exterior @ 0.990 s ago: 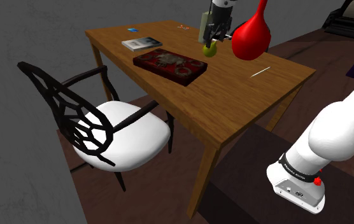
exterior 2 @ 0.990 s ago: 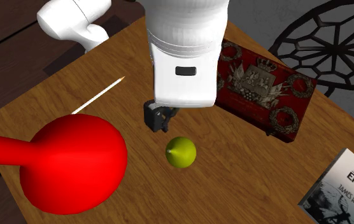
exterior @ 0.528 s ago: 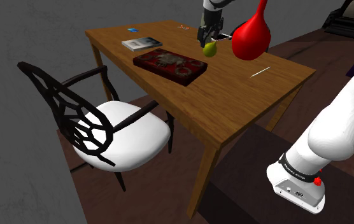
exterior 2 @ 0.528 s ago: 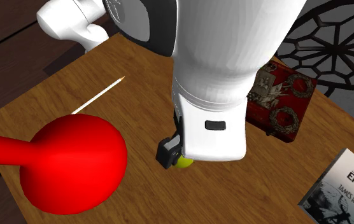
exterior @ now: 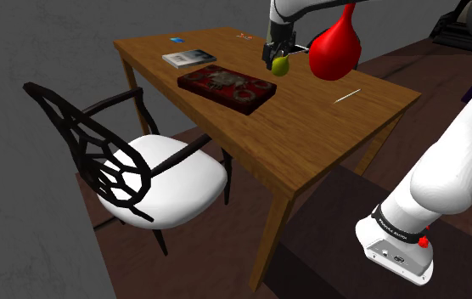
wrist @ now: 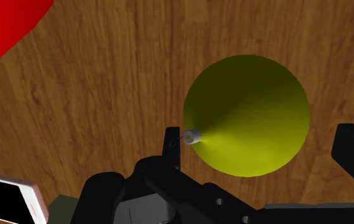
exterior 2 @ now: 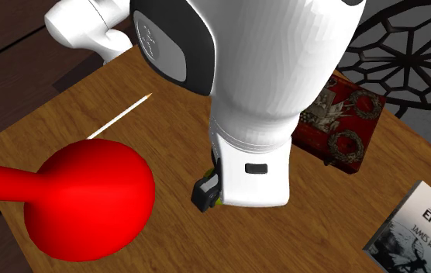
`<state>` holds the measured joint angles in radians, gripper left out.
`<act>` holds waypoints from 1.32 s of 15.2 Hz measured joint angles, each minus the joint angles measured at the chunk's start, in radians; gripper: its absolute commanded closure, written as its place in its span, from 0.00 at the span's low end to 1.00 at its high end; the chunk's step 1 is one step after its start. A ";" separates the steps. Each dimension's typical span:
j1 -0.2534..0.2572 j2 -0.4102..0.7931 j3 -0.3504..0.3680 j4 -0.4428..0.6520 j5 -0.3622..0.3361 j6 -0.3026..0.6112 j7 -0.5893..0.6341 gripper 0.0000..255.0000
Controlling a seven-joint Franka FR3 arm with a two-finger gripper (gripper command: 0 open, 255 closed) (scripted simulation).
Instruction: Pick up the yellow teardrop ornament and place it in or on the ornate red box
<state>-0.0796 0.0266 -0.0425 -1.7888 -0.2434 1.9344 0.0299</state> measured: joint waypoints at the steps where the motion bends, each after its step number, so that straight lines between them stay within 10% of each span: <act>1: 0.000 0.000 0.000 0.000 0.000 0.001 0.000 0.00; 4: 0.000 0.000 0.000 -0.001 0.000 0.001 0.000 0.00; 5: 0.000 0.000 0.000 -0.001 0.000 0.001 0.000 1.00; 20: 0.001 -0.001 0.001 0.049 0.004 -0.049 -0.011 1.00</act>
<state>-0.0786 0.0253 -0.0415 -1.7398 -0.2394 1.8856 0.0189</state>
